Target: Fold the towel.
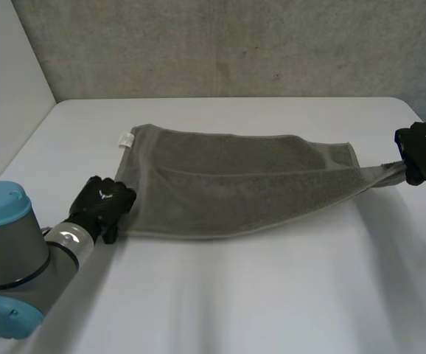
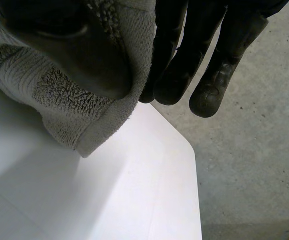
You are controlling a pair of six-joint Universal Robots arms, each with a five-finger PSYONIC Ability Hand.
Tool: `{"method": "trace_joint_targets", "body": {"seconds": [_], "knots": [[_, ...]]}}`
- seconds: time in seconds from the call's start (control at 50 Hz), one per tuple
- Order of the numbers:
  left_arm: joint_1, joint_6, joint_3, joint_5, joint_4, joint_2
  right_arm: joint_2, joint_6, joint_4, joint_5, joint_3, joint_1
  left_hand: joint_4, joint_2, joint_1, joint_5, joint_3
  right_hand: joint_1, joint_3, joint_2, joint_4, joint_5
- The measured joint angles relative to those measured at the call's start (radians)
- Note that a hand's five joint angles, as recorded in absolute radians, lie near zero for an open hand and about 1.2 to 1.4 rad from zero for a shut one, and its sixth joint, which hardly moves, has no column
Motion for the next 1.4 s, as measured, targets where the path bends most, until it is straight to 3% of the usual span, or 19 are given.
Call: {"method": "trace_joint_targets", "body": {"seconds": [0.08,0.18,0.3,0.36,0.42,0.44,0.54,0.64,0.84,0.9,0.94,1.04,1.2,1.4], "knots": [[0.028,0.058,-0.024,0.000,0.004,0.001,0.000,0.000,0.001,0.000,0.002,-0.003,0.168,0.166,0.163,0.161,0.161,0.000,0.000,0.000,0.000,0.000],[0.055,0.108,-0.035,0.000,0.007,0.001,-0.001,0.001,0.005,0.000,0.008,-0.001,0.592,0.587,0.584,0.574,0.586,0.000,0.000,0.000,0.000,0.000],[0.061,0.117,-0.025,0.000,0.008,0.003,-0.007,0.001,0.011,-0.002,0.013,0.005,0.688,0.685,0.632,0.650,0.696,0.000,0.000,0.000,0.000,0.000],[0.060,0.116,-0.027,0.000,0.007,0.003,-0.007,0.001,0.010,-0.002,0.013,0.004,0.921,0.830,0.709,0.845,0.924,-0.001,0.000,0.000,0.000,-0.001],[0.060,0.115,-0.029,0.000,0.007,0.002,-0.005,0.001,0.009,-0.001,0.012,0.003,0.926,0.832,0.709,0.846,0.945,-0.001,0.000,0.000,0.000,-0.001],[0.052,0.005,0.056,0.022,-0.043,-0.006,0.062,0.019,0.095,-0.019,-0.074,0.065,1.075,0.932,0.709,1.040,1.072,-0.001,0.000,0.000,0.000,-0.001],[0.057,-0.095,0.148,0.076,-0.109,0.007,0.114,0.039,0.184,-0.043,-0.141,0.117,0.563,0.559,0.552,0.578,0.579,0.004,0.010,0.014,0.008,0.008],[0.065,-0.136,0.205,0.116,-0.162,0.015,0.155,0.054,0.254,-0.061,-0.190,0.160,0.542,0.544,0.543,0.544,0.543,0.004,0.010,0.014,0.008,0.008],[0.069,-0.071,0.189,0.125,-0.176,0.015,0.161,0.054,0.246,-0.055,-0.190,0.161,0.484,0.485,0.481,0.485,0.488,0.004,0.010,0.014,0.008,0.008],[0.069,-0.059,0.184,0.124,-0.175,0.015,0.155,0.054,0.233,-0.051,-0.187,0.156,0.363,0.354,0.349,0.366,0.370,0.004,0.010,0.014,0.008,0.008],[0.069,-0.053,0.181,0.123,-0.174,0.014,0.148,0.055,0.217,-0.043,-0.182,0.151,0.037,0.037,0.028,0.044,0.041,0.004,0.010,0.014,0.008,0.008],[0.069,-0.032,0.179,0.122,-0.176,0.012,0.134,0.057,0.184,-0.018,-0.173,0.135,-0.207,-0.204,-0.210,-0.223,-0.225,0.004,0.010,0.014,0.008,0.008],[0.070,0.049,0.165,0.123,-0.202,0.007,0.128,0.058,0.165,0.004,-0.167,0.126,-0.367,-0.368,-0.367,-0.396,-0.390,0.004,0.010,0.014,0.008,0.008],[0.069,0.173,0.149,0.121,-0.233,-0.027,0.131,0.057,0.164,0.013,-0.169,0.122,-0.374,-0.369,-0.375,-0.406,-0.397,0.004,0.010,0.014,0.008,0.008]]}}
